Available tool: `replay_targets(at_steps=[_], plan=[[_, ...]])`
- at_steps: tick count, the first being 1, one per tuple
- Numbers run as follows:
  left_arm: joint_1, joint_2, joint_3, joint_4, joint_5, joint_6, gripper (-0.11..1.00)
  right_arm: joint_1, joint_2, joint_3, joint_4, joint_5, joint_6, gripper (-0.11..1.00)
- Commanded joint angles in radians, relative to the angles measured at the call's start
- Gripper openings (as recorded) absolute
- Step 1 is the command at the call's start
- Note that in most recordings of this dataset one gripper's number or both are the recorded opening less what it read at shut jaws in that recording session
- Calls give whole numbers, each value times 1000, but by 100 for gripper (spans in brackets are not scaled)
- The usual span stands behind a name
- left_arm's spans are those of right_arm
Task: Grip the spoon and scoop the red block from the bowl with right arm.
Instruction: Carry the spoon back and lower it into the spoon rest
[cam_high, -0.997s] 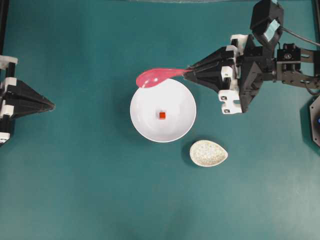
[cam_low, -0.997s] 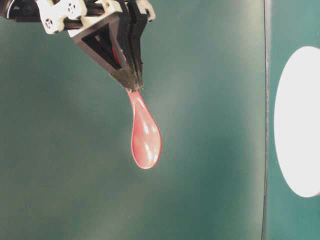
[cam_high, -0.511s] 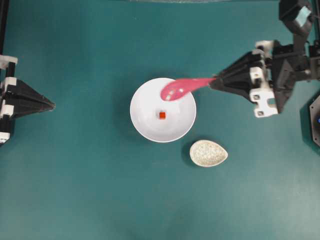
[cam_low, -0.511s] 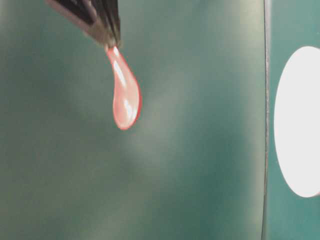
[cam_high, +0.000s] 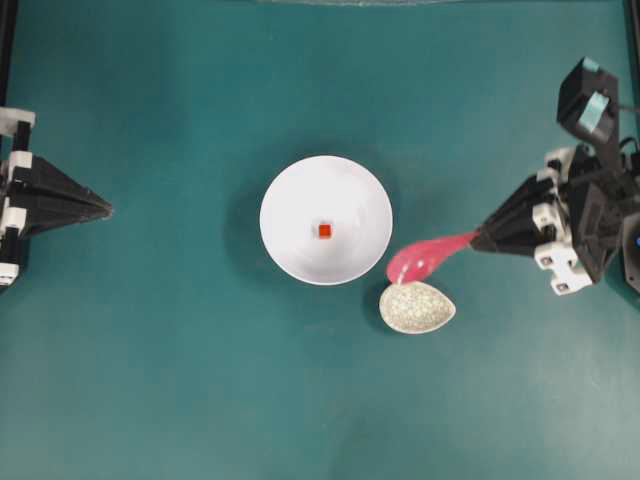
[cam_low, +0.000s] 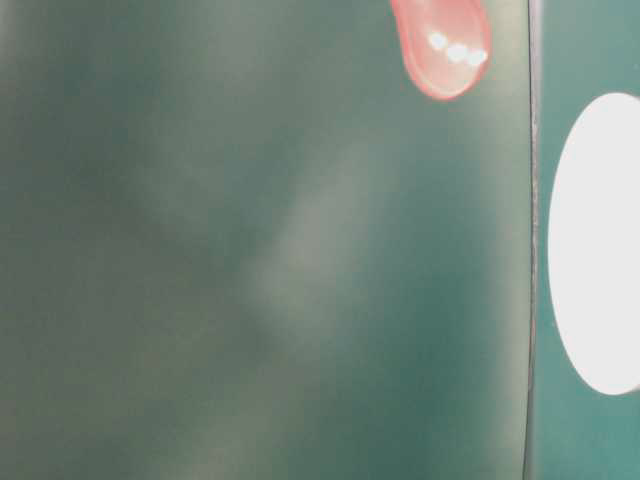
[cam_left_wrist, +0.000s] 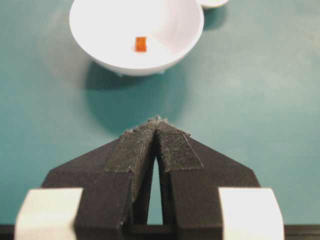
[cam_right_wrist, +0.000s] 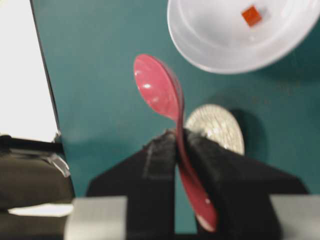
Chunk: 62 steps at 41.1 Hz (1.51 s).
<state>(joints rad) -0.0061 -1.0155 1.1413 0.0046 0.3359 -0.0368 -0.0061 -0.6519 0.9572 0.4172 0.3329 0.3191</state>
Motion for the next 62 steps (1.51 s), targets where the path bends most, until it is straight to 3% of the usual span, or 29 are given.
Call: replay_targets(at_steps=[1, 8, 22, 33, 62], plan=[[0, 3, -18, 3, -9, 0, 0, 20, 9, 8, 3, -8, 0, 7], [0, 3, -18, 3, -9, 0, 0, 48, 40, 46, 3, -49, 9, 7], [0, 3, -18, 3, -11, 0, 0, 143, 152, 109, 2, -160, 92, 7], [0, 3, -18, 3, -11, 2, 0, 150, 250, 103, 3, -249, 97, 7], [0, 3, -18, 5, -17, 11, 0, 149, 270, 101, 3, -166, 146, 7]])
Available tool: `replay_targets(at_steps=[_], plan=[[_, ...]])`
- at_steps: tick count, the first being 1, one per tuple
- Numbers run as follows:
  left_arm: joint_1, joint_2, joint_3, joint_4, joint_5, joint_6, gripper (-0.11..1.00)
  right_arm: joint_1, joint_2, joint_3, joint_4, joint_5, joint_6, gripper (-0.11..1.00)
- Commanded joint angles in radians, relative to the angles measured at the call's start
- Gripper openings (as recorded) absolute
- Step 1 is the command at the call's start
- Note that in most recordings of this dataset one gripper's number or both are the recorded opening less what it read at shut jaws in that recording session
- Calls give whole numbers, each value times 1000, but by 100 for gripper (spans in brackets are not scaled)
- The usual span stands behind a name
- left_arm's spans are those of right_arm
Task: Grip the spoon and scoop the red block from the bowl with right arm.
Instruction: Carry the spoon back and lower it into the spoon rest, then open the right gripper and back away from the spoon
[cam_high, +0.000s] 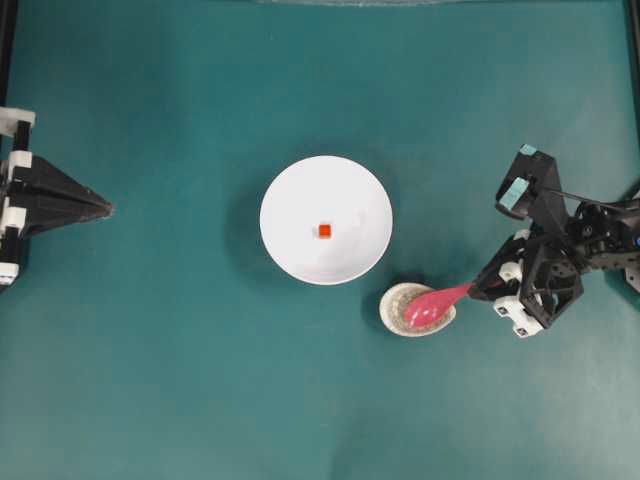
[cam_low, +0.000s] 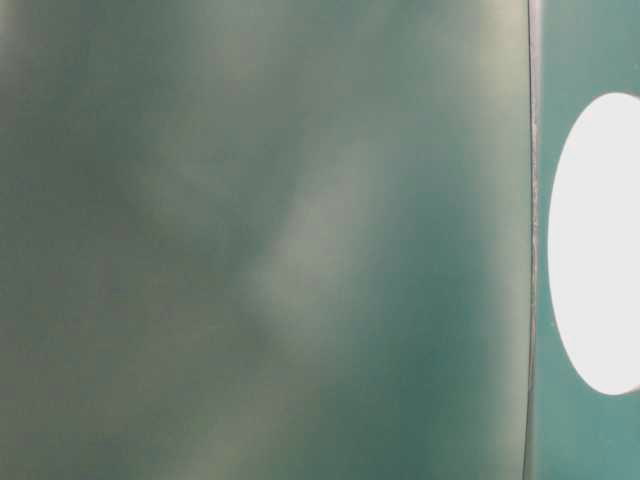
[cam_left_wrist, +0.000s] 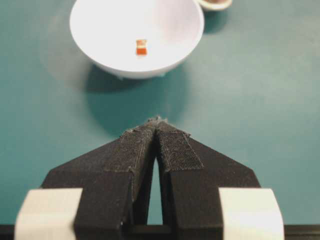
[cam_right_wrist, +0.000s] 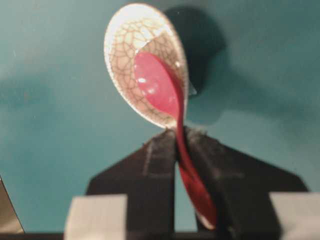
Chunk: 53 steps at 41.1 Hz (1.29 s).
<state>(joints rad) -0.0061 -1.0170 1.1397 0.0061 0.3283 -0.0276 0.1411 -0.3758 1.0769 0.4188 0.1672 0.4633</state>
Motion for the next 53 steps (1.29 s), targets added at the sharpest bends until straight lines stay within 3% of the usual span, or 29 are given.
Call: replay_targets(at_steps=[1, 6, 19, 25, 31, 44, 49, 53], plan=[[0, 5, -17, 3, -8, 0, 0, 3, -5, -18, 2, 0, 2, 7], [0, 5, -17, 3, -8, 0, 0, 3, -5, -18, 2, 3, 3, 9], [0, 5, -18, 3, -8, -2, 0, 3, -6, -25, 2, 15, 6, 40], [0, 5, -17, 3, -9, -2, 0, 3, -6, -25, -12, 21, 6, 45], [-2, 5, -18, 3, -9, -2, 0, 3, -12, -28, -86, 51, -2, 48], [0, 5, -17, 2, -9, -2, 0, 2, -75, -80, -396, 193, -3, 66], [0, 5, -17, 3, -8, -5, 0, 3, -81, -100, -456, 259, -3, 66], [0, 5, -17, 3, -9, -6, 0, 3, -81, -100, -471, 250, -3, 66]])
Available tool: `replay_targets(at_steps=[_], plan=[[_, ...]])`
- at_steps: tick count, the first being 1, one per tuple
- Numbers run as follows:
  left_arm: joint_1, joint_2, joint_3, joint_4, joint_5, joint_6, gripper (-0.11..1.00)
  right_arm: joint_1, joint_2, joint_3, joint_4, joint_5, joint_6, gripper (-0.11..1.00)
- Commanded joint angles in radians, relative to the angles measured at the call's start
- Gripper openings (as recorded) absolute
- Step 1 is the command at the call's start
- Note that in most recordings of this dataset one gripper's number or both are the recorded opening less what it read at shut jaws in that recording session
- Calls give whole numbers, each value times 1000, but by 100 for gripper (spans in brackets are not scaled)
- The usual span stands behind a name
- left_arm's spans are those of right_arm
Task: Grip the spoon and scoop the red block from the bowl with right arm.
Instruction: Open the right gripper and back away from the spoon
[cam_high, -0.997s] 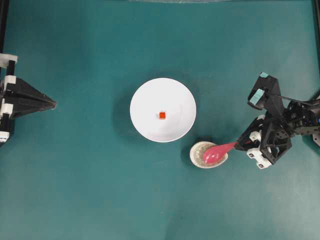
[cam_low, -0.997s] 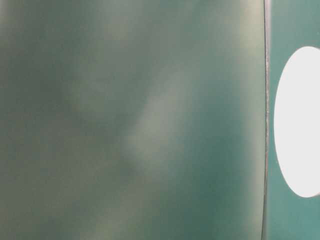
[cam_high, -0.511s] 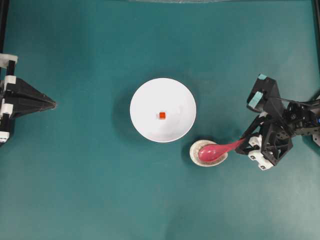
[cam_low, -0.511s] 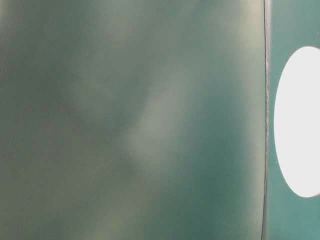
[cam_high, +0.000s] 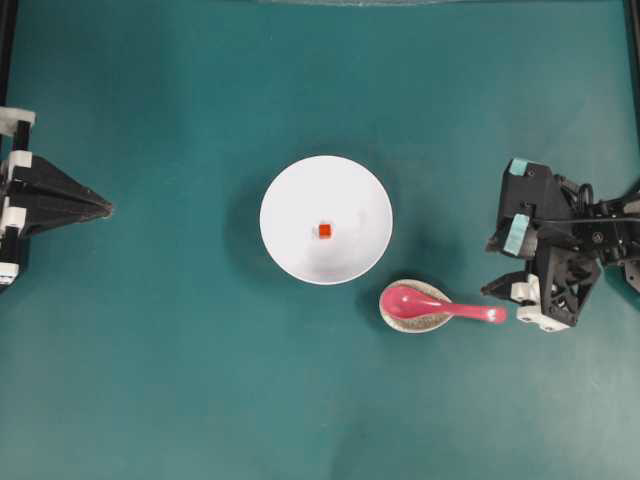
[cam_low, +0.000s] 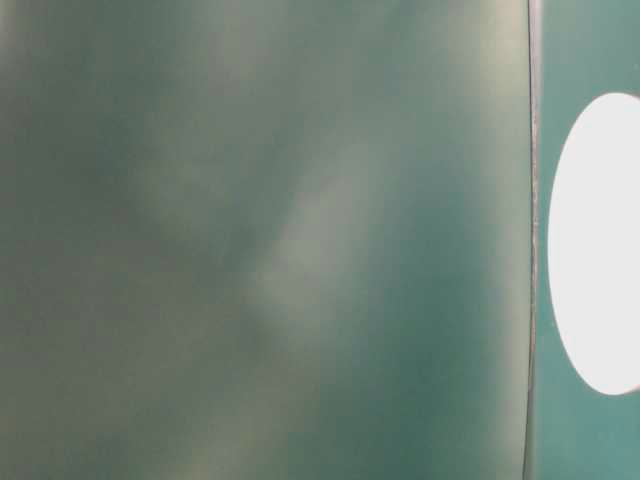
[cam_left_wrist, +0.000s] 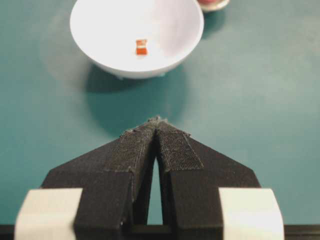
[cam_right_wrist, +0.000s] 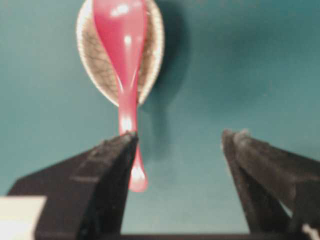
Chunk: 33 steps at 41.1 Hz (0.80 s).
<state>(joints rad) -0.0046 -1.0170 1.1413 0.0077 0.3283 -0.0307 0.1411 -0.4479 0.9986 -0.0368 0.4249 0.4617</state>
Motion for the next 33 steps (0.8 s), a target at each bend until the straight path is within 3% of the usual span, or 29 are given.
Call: replay_targets(at_steps=[1, 11, 22, 33], plan=[[-3, 5, -18, 2, -8, -5, 0, 6, -11, -20, -18, -15, -2, 66], [-2, 5, -18, 2, -8, -6, 0, 12, -28, 51, -83, -264, -2, 66], [-2, 5, -20, 2, -9, -6, 0, 14, -12, 192, -83, -612, -2, 66], [-2, 5, -20, 2, -8, -8, 0, 28, 29, 287, -83, -854, -6, 60]])
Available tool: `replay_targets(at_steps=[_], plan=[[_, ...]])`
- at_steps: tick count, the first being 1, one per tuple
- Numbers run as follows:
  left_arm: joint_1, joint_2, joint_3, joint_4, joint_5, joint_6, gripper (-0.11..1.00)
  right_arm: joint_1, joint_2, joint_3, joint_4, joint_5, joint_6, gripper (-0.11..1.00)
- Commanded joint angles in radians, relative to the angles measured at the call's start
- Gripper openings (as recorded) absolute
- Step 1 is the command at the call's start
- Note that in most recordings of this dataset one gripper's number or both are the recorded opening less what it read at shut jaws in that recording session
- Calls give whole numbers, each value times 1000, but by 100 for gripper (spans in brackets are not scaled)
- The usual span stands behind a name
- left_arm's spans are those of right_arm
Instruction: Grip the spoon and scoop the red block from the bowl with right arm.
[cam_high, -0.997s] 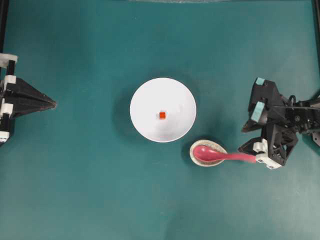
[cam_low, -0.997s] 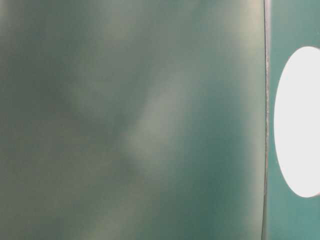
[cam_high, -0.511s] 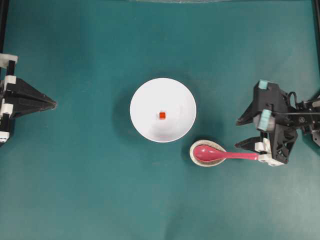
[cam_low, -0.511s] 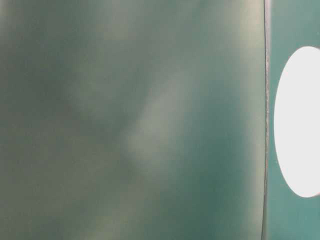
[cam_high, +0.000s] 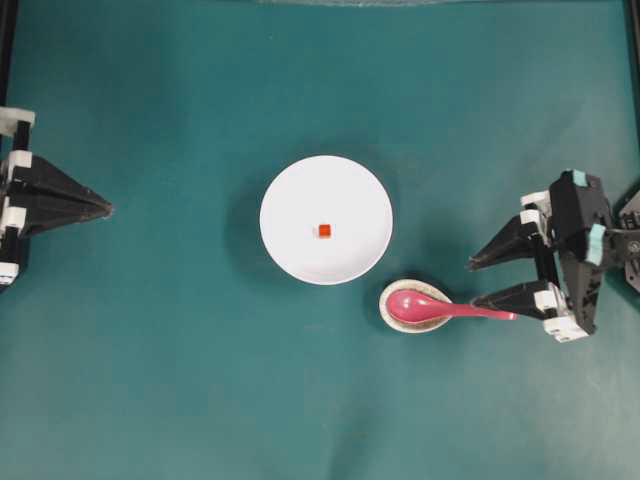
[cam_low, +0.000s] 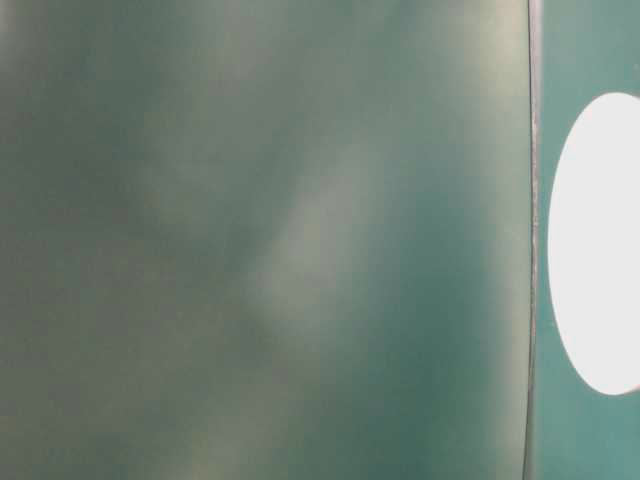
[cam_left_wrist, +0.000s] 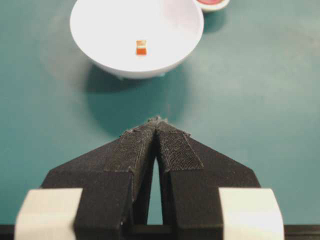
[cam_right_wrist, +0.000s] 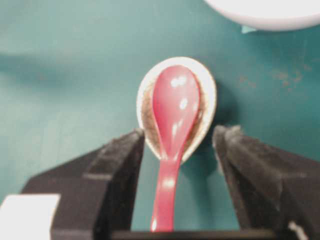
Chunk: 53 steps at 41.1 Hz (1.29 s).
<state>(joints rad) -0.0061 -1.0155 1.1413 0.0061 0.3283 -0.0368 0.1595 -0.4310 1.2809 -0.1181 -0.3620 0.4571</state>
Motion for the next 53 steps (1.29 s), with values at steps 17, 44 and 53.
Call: replay_targets(at_steps=[17, 44, 53], plan=[[0, 3, -18, 3, -28, -3, 0, 55, 153, 26, 15, -236, -89, 60], [0, 11, -17, 3, -32, -2, 0, 370, 446, 5, 644, -647, -318, 60], [0, 12, -17, 3, -32, -2, 0, 419, 495, 8, 779, -667, -414, 60]])
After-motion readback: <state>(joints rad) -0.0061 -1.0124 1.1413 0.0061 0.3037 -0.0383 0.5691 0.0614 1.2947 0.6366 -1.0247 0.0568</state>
